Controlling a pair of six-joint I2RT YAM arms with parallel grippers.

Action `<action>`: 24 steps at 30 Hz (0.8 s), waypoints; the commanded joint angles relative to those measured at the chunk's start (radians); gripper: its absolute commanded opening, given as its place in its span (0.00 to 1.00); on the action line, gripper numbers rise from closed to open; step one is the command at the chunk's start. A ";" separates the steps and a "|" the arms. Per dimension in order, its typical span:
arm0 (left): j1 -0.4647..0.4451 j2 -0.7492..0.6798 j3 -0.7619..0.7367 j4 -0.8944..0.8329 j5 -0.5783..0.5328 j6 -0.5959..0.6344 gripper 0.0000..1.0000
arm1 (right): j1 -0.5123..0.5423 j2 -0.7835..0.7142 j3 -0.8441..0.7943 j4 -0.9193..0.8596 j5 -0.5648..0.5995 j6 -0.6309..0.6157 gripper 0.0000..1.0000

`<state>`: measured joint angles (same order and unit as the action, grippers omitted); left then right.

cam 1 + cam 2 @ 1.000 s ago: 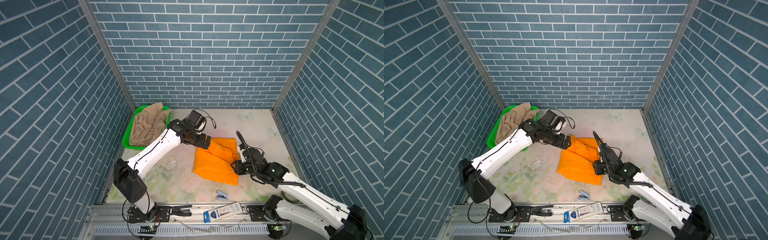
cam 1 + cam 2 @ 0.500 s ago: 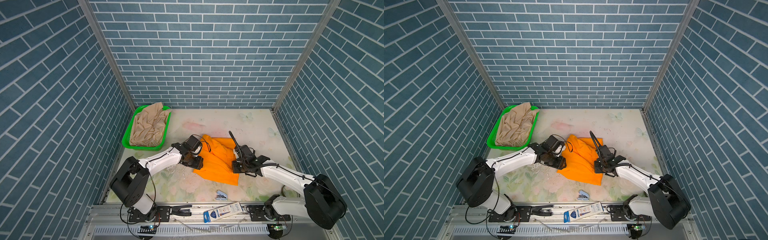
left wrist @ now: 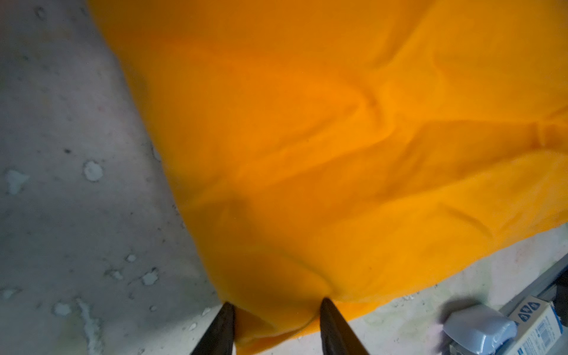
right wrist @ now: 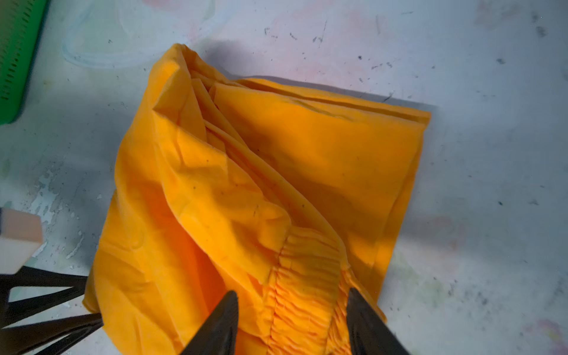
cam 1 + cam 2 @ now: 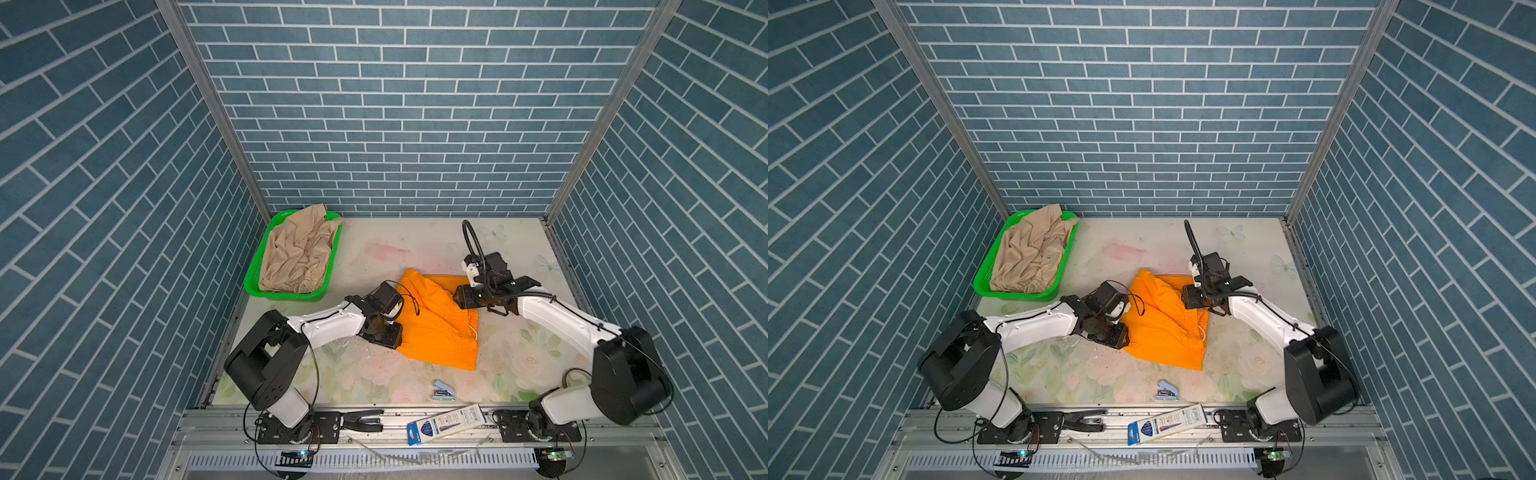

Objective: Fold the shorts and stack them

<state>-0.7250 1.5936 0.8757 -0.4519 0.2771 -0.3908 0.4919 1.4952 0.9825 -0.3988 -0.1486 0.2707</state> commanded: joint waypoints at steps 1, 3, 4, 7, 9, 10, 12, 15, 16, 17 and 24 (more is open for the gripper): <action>-0.003 -0.010 -0.011 0.003 -0.015 0.005 0.44 | -0.010 0.118 0.070 -0.023 -0.102 -0.151 0.59; -0.003 -0.014 -0.023 0.002 -0.024 0.000 0.42 | -0.018 0.171 0.090 -0.028 -0.110 -0.179 0.59; -0.003 -0.016 -0.027 0.004 -0.027 -0.002 0.40 | -0.026 0.185 0.089 -0.022 -0.107 -0.182 0.59; -0.003 -0.019 -0.038 0.001 -0.035 -0.007 0.38 | -0.059 0.210 0.071 -0.006 -0.138 -0.182 0.57; -0.002 -0.015 -0.042 -0.002 -0.040 -0.008 0.34 | -0.078 0.202 0.042 0.021 -0.145 -0.169 0.43; -0.003 -0.013 -0.043 -0.003 -0.043 -0.009 0.33 | -0.089 0.196 0.027 0.037 -0.141 -0.161 0.32; -0.003 -0.009 -0.049 -0.004 -0.047 -0.012 0.31 | -0.120 0.178 -0.005 0.077 -0.130 -0.143 0.11; -0.003 -0.009 -0.061 0.001 -0.050 -0.014 0.29 | -0.168 0.172 -0.030 0.117 -0.163 -0.131 0.09; -0.003 -0.007 -0.063 0.000 -0.052 -0.013 0.28 | -0.173 0.176 -0.026 0.115 -0.177 -0.139 0.12; -0.003 -0.004 -0.063 -0.002 -0.053 -0.013 0.27 | -0.174 0.186 -0.020 0.107 -0.193 -0.148 0.17; -0.002 -0.019 -0.064 -0.017 -0.061 -0.015 0.28 | -0.179 0.125 0.000 0.047 -0.152 -0.128 0.41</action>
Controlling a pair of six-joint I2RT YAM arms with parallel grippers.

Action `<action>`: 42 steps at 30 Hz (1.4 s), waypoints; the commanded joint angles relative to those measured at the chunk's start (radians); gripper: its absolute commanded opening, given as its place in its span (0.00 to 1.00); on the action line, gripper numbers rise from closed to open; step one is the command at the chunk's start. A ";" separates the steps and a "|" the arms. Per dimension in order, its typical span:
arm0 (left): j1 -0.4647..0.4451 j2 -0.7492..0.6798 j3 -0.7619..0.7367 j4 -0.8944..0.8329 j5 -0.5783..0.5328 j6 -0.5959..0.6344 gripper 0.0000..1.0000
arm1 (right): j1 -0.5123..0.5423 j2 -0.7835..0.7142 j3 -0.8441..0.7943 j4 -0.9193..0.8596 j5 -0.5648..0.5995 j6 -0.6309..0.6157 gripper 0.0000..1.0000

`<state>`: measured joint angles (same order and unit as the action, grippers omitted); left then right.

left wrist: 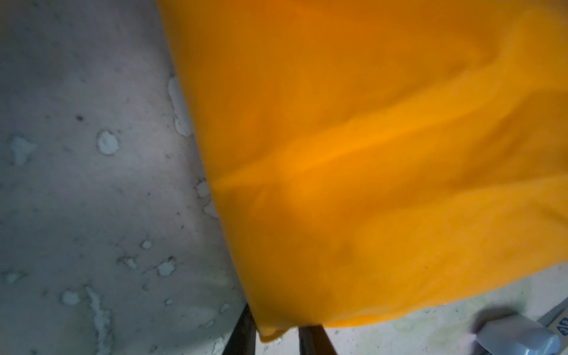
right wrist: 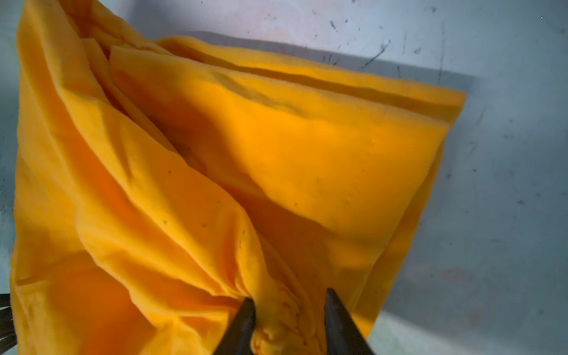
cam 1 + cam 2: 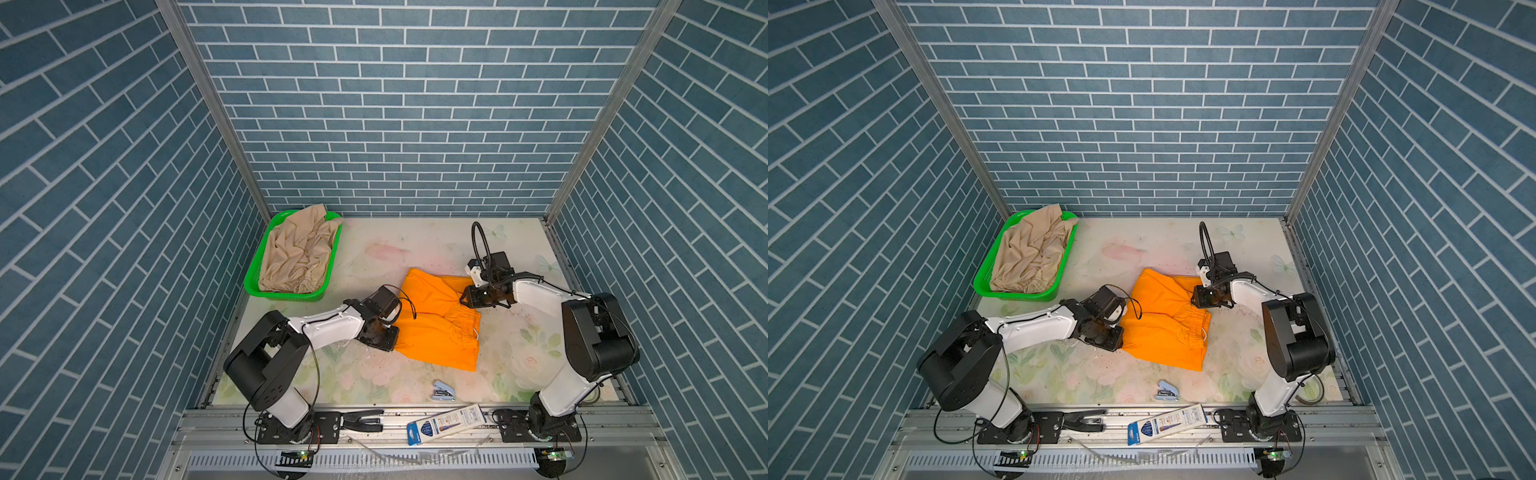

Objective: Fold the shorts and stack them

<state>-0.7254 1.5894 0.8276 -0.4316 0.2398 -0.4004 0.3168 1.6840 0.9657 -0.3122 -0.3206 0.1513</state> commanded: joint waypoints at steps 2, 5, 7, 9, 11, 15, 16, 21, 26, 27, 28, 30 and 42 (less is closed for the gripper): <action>-0.003 -0.032 0.007 -0.070 -0.025 -0.005 0.33 | -0.004 -0.119 0.030 -0.075 0.039 -0.005 0.45; -0.003 -0.082 0.048 -0.118 -0.028 -0.013 0.60 | 0.000 -0.215 0.034 -0.128 0.050 0.016 0.49; -0.003 -0.127 0.073 -0.148 -0.045 -0.026 0.72 | 0.010 -0.275 0.021 -0.148 0.050 0.036 0.50; -0.002 -0.179 0.094 -0.178 -0.091 -0.037 0.98 | 0.042 -0.310 0.022 -0.188 0.042 0.017 0.51; 0.003 -0.241 0.104 -0.202 -0.160 -0.046 1.00 | 0.117 -0.320 0.041 -0.243 0.068 -0.059 0.54; 0.027 -0.362 0.089 -0.210 -0.264 -0.040 1.00 | 0.258 -0.286 0.091 -0.288 0.133 -0.193 0.56; 0.040 -0.396 0.080 -0.209 -0.271 -0.037 1.00 | 0.279 -0.269 0.109 -0.288 0.128 -0.220 0.57; 0.110 -0.523 0.044 -0.234 -0.263 -0.029 1.00 | 0.381 -0.102 0.241 -0.338 0.213 -0.333 0.59; 0.142 -0.582 0.006 -0.267 -0.267 -0.034 1.00 | 0.461 0.088 0.373 -0.419 0.281 -0.403 0.62; 0.144 -0.586 0.001 -0.270 -0.267 -0.037 1.00 | 0.472 0.113 0.387 -0.429 0.288 -0.413 0.62; 0.148 -0.594 -0.006 -0.275 -0.270 -0.036 1.00 | 0.483 0.139 0.401 -0.438 0.297 -0.422 0.62; 0.157 -0.607 -0.015 -0.279 -0.272 -0.036 1.00 | 0.496 0.180 0.420 -0.450 0.312 -0.434 0.63; 0.189 -0.616 -0.022 -0.297 -0.262 -0.008 1.00 | 0.502 0.302 0.407 -0.420 0.469 -0.428 0.63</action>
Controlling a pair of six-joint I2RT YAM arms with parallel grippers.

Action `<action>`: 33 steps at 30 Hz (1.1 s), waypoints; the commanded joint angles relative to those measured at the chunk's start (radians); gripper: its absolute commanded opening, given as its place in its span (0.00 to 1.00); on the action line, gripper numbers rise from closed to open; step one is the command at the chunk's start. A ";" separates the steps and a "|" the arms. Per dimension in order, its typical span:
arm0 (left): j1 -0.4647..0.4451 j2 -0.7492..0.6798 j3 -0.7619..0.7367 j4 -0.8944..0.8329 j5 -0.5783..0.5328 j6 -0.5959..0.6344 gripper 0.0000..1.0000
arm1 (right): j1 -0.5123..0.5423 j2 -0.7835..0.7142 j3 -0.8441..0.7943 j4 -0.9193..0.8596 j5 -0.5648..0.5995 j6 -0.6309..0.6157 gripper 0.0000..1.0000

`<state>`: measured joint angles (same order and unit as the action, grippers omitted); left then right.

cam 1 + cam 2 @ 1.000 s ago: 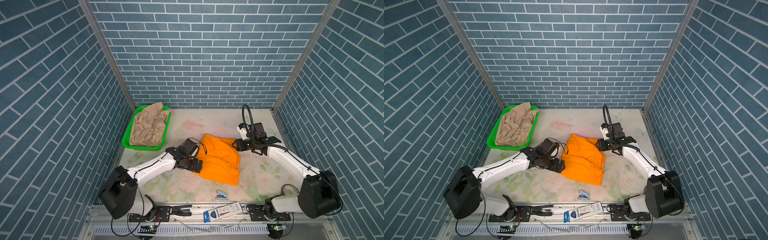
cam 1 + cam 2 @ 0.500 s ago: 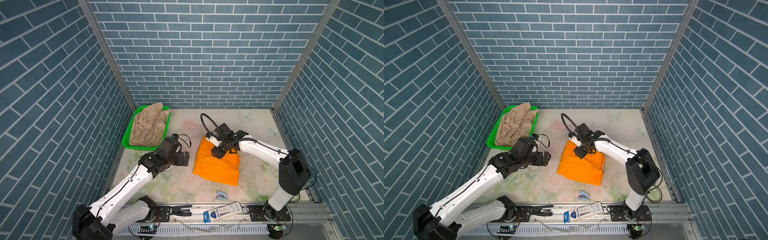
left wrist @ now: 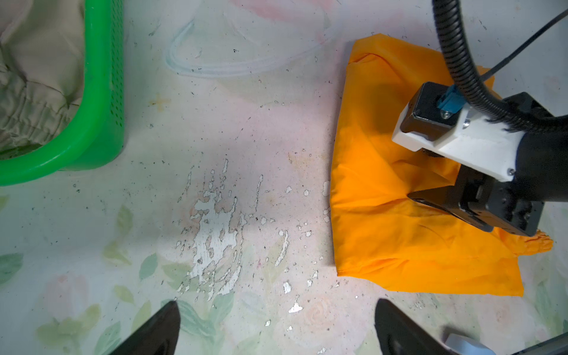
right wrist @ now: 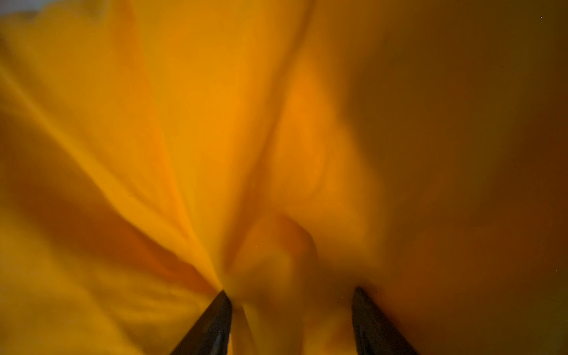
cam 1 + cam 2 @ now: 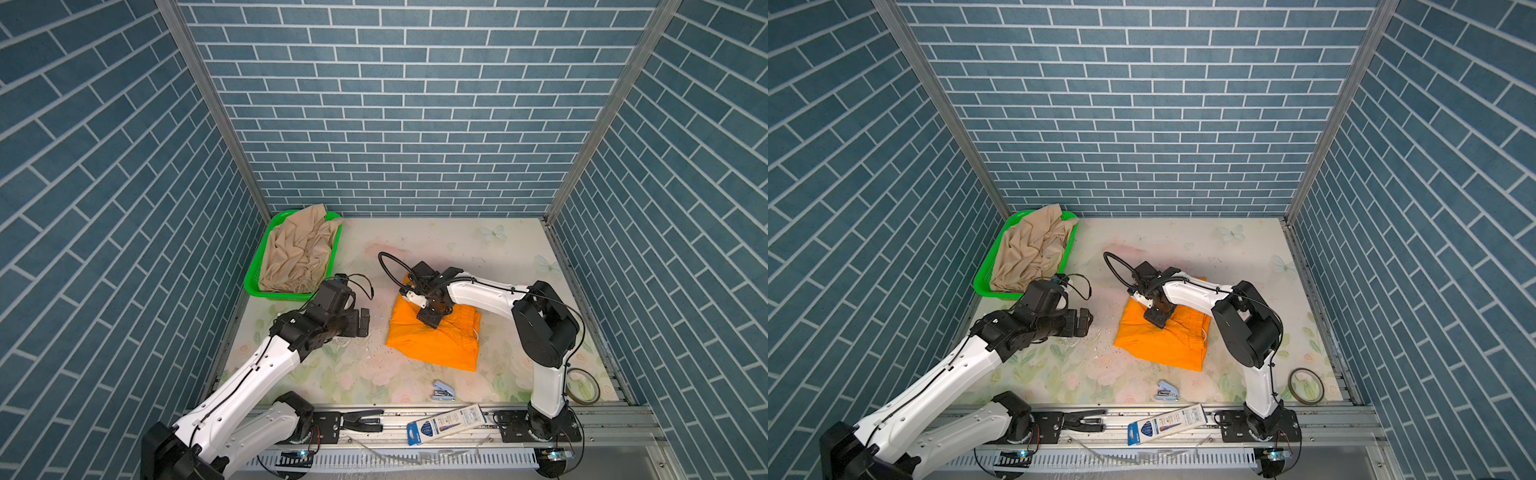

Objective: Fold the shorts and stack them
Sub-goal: 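Carry the folded orange shorts with the right gripper to the far table corner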

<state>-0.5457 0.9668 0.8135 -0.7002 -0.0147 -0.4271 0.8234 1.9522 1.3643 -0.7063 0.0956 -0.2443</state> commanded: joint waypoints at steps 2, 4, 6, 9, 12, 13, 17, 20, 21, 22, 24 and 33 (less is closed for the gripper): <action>0.012 0.015 -0.008 -0.032 -0.001 0.020 1.00 | -0.017 0.047 -0.020 0.014 0.045 -0.009 0.63; 0.013 0.021 -0.008 -0.034 0.001 0.019 1.00 | -0.048 0.061 -0.031 0.044 0.025 0.027 0.63; 0.016 0.023 -0.008 -0.042 0.001 0.014 1.00 | -0.088 0.083 -0.018 0.050 0.025 0.068 0.63; 0.022 0.023 -0.010 -0.047 0.002 0.011 1.00 | -0.156 0.108 0.017 0.049 0.076 0.121 0.62; 0.029 0.026 -0.013 -0.043 0.011 0.010 1.00 | -0.241 0.143 0.087 0.013 0.125 0.162 0.62; 0.030 0.027 -0.011 -0.041 0.014 0.011 1.00 | -0.271 0.153 0.110 0.008 0.133 0.159 0.62; 0.035 0.031 -0.013 -0.041 0.013 0.014 1.00 | -0.379 0.202 0.211 0.005 0.193 0.099 0.62; 0.038 0.033 -0.018 -0.041 0.013 0.016 1.00 | -0.466 0.290 0.327 -0.014 0.214 0.051 0.61; 0.041 0.032 -0.019 -0.040 0.013 0.016 1.00 | -0.494 0.307 0.357 -0.010 0.213 0.043 0.61; 0.043 0.033 -0.022 -0.038 0.015 0.016 1.00 | -0.524 0.323 0.399 -0.020 0.196 0.040 0.62; 0.044 0.030 -0.023 -0.036 0.019 0.017 1.00 | -0.558 0.317 0.453 -0.019 0.149 0.044 0.62; 0.048 0.019 -0.015 -0.053 0.015 0.014 1.00 | -0.568 0.108 0.442 -0.062 0.041 0.153 0.63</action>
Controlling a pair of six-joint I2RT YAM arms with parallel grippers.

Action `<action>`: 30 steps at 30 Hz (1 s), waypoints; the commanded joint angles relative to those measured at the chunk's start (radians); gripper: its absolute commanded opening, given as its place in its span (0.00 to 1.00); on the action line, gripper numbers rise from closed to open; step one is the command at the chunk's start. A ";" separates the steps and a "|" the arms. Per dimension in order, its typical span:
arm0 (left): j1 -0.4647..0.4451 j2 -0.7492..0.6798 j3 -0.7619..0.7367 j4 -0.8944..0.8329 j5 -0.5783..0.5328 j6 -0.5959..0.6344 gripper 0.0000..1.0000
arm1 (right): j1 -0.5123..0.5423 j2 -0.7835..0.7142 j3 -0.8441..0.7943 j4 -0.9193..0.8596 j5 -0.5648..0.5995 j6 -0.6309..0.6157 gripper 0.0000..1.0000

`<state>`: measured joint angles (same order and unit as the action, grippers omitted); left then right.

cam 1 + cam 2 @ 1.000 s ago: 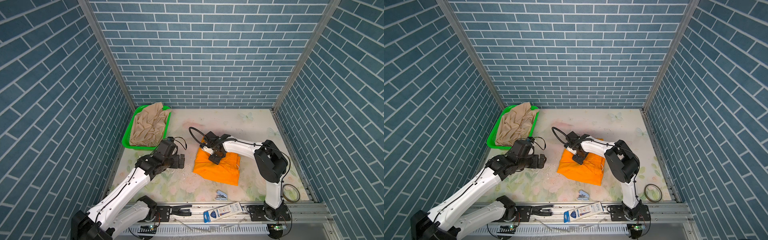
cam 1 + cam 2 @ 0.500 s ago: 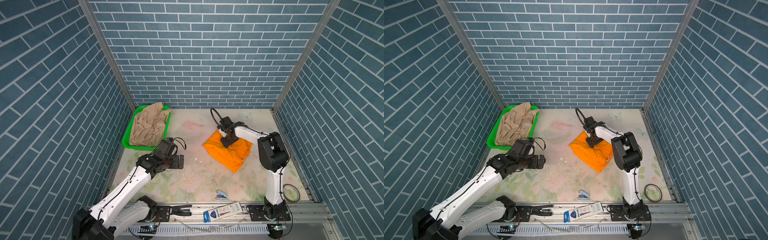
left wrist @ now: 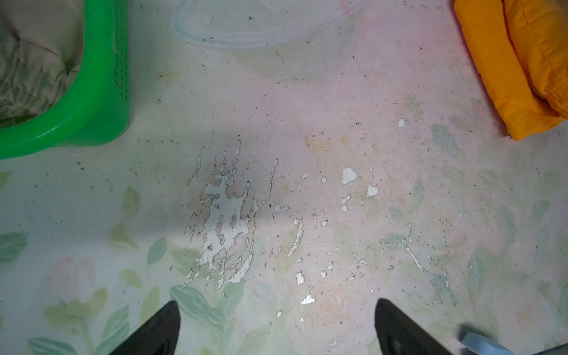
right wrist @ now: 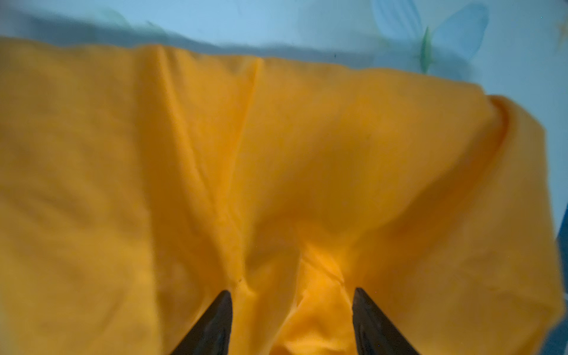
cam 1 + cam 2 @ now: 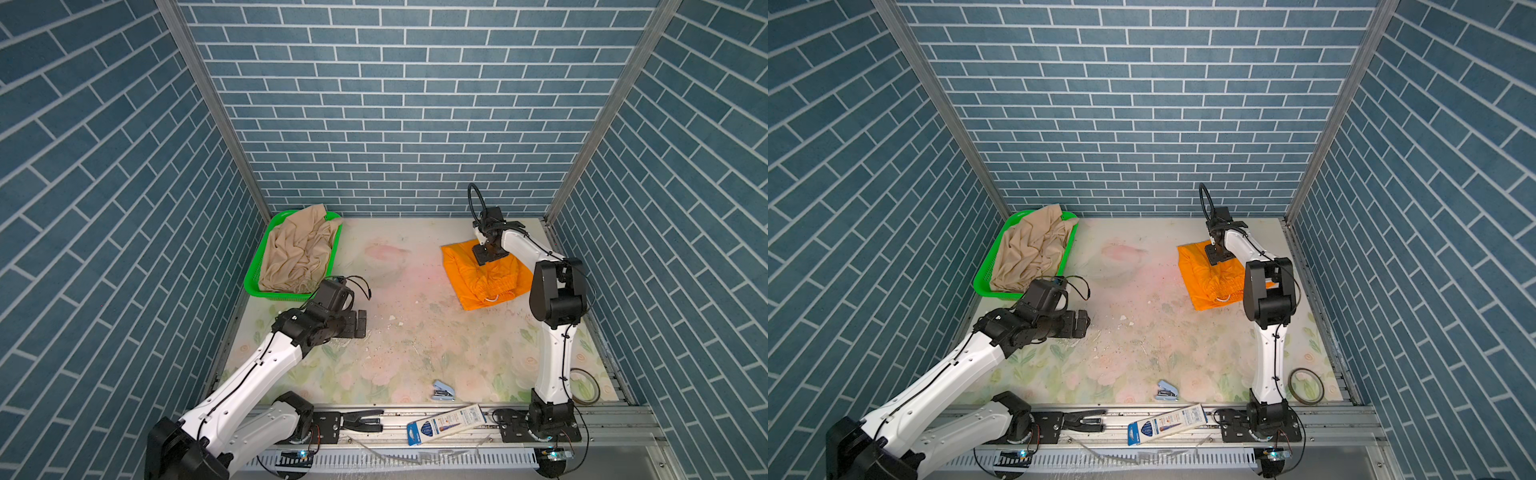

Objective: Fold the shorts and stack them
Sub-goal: 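Carry the folded orange shorts with the right gripper to the far table corner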

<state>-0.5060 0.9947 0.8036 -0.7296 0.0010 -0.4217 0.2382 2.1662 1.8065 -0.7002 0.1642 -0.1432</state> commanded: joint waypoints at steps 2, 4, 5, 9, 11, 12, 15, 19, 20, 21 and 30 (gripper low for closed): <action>0.010 -0.016 -0.010 -0.025 -0.001 0.006 1.00 | 0.018 -0.164 -0.056 -0.103 -0.021 0.096 0.64; 0.010 -0.016 -0.008 -0.030 -0.001 0.003 1.00 | 0.018 -0.228 -0.146 -0.091 -0.037 0.142 0.64; 0.010 -0.014 -0.007 -0.031 0.002 0.003 1.00 | 0.017 -0.259 -0.193 -0.084 -0.046 0.165 0.65; 0.011 -0.004 -0.005 -0.024 0.018 0.001 1.00 | 0.018 -0.322 -0.314 -0.085 -0.061 0.221 0.65; 0.011 0.002 -0.010 -0.017 0.023 -0.003 1.00 | 0.018 -0.344 -0.379 -0.050 -0.059 0.245 0.66; 0.012 0.001 -0.013 -0.012 0.026 -0.004 1.00 | 0.017 -0.348 -0.407 -0.032 -0.065 0.250 0.66; 0.011 0.005 -0.022 0.001 0.036 -0.009 1.00 | 0.018 -0.324 -0.443 -0.017 -0.074 0.264 0.66; 0.011 0.010 -0.022 0.001 0.036 -0.009 1.00 | -0.004 -0.253 -0.434 -0.022 -0.020 0.282 0.66; 0.012 0.006 -0.022 -0.001 0.035 -0.008 1.00 | -0.016 -0.233 -0.423 -0.020 -0.011 0.283 0.66; 0.011 0.005 -0.023 -0.001 0.030 -0.008 1.00 | -0.027 -0.216 -0.414 -0.015 -0.008 0.281 0.66; 0.015 -0.005 -0.036 0.019 0.024 -0.014 1.00 | -0.118 -0.015 -0.189 -0.029 -0.011 0.253 0.66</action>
<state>-0.4995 0.9985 0.7841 -0.7208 0.0303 -0.4309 0.1421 2.0850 1.5719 -0.7300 0.1200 0.1001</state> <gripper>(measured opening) 0.996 0.658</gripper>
